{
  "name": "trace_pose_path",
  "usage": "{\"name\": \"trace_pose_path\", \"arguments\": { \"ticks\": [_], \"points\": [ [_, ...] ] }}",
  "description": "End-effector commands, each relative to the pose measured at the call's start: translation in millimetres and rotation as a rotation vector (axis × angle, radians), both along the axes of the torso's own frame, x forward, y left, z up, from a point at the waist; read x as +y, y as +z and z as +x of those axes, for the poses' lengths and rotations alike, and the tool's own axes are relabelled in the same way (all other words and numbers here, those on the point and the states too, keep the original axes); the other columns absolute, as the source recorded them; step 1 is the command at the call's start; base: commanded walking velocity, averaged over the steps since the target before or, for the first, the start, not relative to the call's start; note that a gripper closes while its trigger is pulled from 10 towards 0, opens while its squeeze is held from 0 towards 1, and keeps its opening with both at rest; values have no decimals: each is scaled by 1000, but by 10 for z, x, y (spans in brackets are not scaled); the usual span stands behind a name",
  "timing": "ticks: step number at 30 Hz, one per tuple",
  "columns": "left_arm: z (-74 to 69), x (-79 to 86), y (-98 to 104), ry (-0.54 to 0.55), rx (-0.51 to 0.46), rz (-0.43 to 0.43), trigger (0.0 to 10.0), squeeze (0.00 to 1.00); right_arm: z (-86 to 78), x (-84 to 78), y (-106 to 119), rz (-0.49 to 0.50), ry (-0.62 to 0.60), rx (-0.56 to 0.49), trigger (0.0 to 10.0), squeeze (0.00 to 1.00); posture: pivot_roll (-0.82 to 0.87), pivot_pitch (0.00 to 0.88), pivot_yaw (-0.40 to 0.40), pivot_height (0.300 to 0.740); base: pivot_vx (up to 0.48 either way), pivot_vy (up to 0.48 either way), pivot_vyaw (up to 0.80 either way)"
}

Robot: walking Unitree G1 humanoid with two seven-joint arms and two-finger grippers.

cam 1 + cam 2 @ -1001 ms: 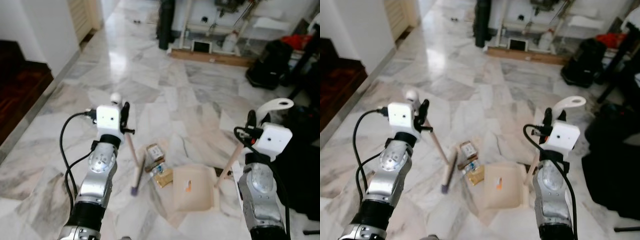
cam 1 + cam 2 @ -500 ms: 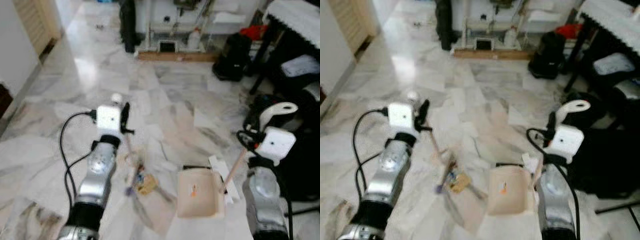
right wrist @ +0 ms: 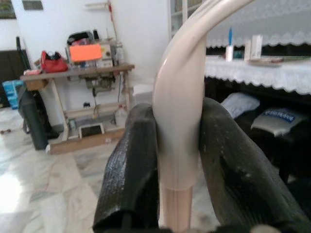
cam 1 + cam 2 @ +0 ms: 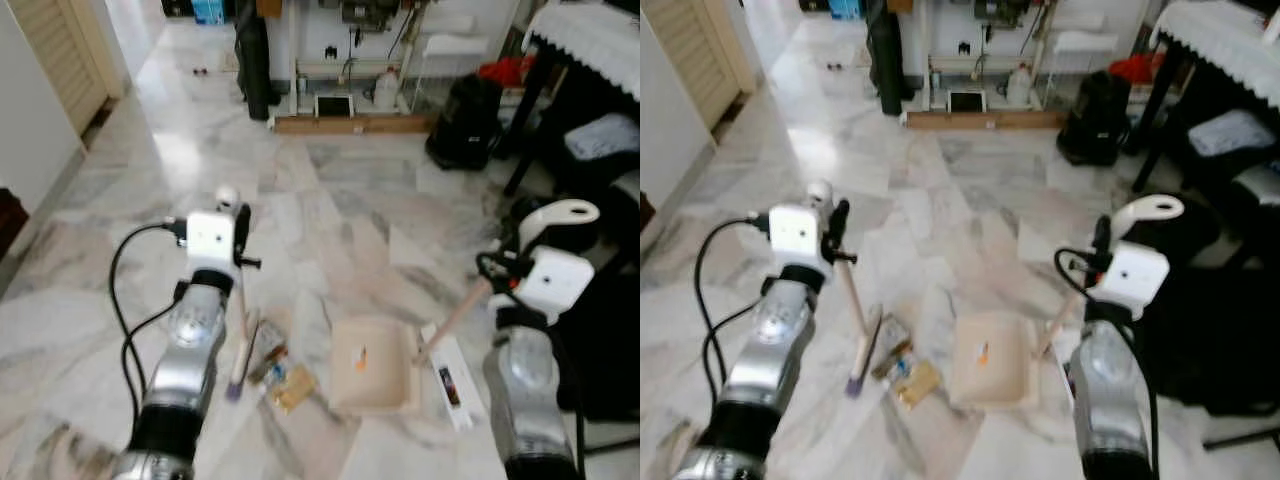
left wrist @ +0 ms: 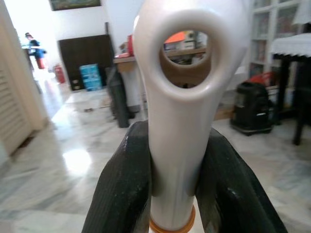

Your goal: Sweep floor

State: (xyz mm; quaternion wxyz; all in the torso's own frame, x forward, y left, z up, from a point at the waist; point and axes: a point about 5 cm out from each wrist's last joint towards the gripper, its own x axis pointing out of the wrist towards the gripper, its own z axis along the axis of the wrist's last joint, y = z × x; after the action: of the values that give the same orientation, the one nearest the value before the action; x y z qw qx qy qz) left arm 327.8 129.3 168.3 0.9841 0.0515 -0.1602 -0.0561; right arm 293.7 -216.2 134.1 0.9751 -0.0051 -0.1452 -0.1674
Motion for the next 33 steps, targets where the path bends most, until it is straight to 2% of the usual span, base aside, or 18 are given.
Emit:
{"name": "trace_pose_path", "arguments": {
  "ticks": [1,3,5,8,10,17,19,26,33],
  "points": [
    [-8,20,119,-7,-59,-12,10000,0,11,17,110,-16,5,-49,10000,0,65,83,-45,740,0,0,0],
    [-15,-3,112,-33,-53,-15,10000,0,9,15,108,-17,5,-47,10000,0,64,86,-44,740,0,0,0],
    [-31,-84,73,-111,-28,-3,10000,0,1,8,92,-18,3,-42,10000,0,63,93,-45,740,0,0,0],
    [-33,-113,47,-139,-12,10,10000,0,-9,0,66,-18,2,-33,10000,0,62,98,-45,740,0,0,0],
    [-37,-143,19,-161,-9,52,10000,0,-32,-14,7,-19,-2,-14,10000,0,62,98,-45,740,0,0,0],
    [3,-172,-13,-181,5,77,10000,0,-99,-60,-205,-11,-22,60,10000,0,62,114,-42,740,0,0,0],
    [34,-204,-28,-209,6,115,10000,0,-129,-84,-293,-12,-28,86,10000,0,60,118,-40,740,0,0,0],
    [128,-169,-135,-211,53,134,10000,0,-226,-110,-511,-2,-43,161,10000,0,55,126,-33,740,0,0,0],
    [160,-167,-214,-199,74,165,10000,0,-256,-115,-579,-1,-47,184,10000,0,49,127,-32,740,0,0,0]
  ]
}}
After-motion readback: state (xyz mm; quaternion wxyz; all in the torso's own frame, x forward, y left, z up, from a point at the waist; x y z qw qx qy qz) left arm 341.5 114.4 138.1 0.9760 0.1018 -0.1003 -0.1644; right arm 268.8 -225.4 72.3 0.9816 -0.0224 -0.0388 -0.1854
